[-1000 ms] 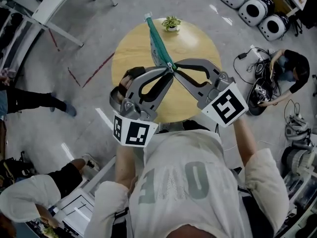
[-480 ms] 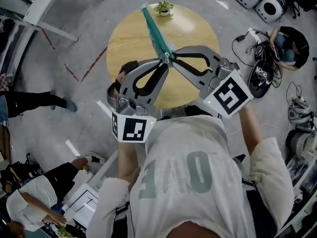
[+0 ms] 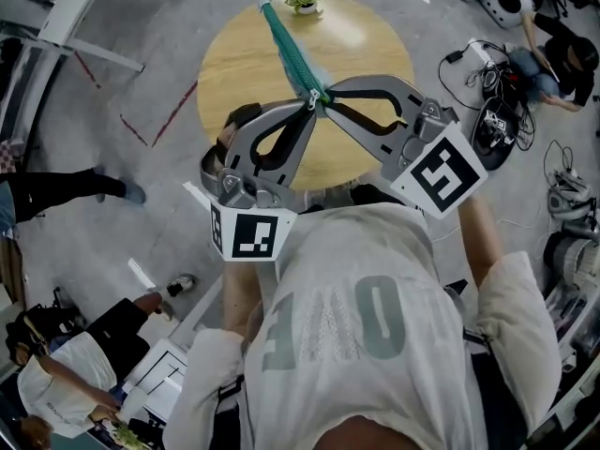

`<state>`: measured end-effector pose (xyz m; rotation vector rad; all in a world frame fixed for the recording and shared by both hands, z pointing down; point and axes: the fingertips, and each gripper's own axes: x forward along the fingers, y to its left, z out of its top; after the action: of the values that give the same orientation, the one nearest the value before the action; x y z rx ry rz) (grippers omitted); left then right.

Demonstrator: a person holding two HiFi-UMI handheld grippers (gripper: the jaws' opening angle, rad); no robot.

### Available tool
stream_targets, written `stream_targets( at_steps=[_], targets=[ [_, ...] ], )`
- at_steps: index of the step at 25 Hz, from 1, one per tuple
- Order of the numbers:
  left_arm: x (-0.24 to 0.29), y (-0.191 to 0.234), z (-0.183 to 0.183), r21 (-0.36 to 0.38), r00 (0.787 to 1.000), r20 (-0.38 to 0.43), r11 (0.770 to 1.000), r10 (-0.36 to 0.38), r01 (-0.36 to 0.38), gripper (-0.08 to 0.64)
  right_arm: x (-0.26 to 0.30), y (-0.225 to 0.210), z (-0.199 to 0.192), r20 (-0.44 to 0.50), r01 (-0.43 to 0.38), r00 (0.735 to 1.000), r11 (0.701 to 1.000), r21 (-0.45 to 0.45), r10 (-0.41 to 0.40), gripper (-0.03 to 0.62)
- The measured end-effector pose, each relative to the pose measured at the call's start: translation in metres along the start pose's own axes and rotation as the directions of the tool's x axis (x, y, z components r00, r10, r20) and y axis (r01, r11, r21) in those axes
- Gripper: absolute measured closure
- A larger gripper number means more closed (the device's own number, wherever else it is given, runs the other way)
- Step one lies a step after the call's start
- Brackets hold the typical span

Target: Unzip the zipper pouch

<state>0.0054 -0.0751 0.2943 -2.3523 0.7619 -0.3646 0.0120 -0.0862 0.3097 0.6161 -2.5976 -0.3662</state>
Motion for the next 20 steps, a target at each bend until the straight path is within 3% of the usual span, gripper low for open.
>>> stream_targets(
  at_steps=[9, 15, 20],
  targets=[
    [-0.001, -0.008, 0.001, 0.007, 1.000, 0.000, 1.000, -0.029, 0.029, 0.517, 0.002, 0.010, -0.004, -0.037, 0.017, 0.999, 0.999, -0.041, -0.019, 0.538],
    [-0.002, -0.005, 0.002, -0.106, 0.999, 0.007, 0.994, -0.039, 0.040, 0.532, -0.001, 0.011, -0.004, -0.038, 0.027, 0.999, 0.999, -0.046, -0.029, 0.538],
    [-0.003, -0.003, -0.004, -0.142, 0.999, -0.013, 0.989, -0.035, 0.033, 0.535, 0.001, 0.014, -0.005, -0.041, 0.022, 0.999, 0.999, -0.045, -0.024, 0.538]
  ],
)
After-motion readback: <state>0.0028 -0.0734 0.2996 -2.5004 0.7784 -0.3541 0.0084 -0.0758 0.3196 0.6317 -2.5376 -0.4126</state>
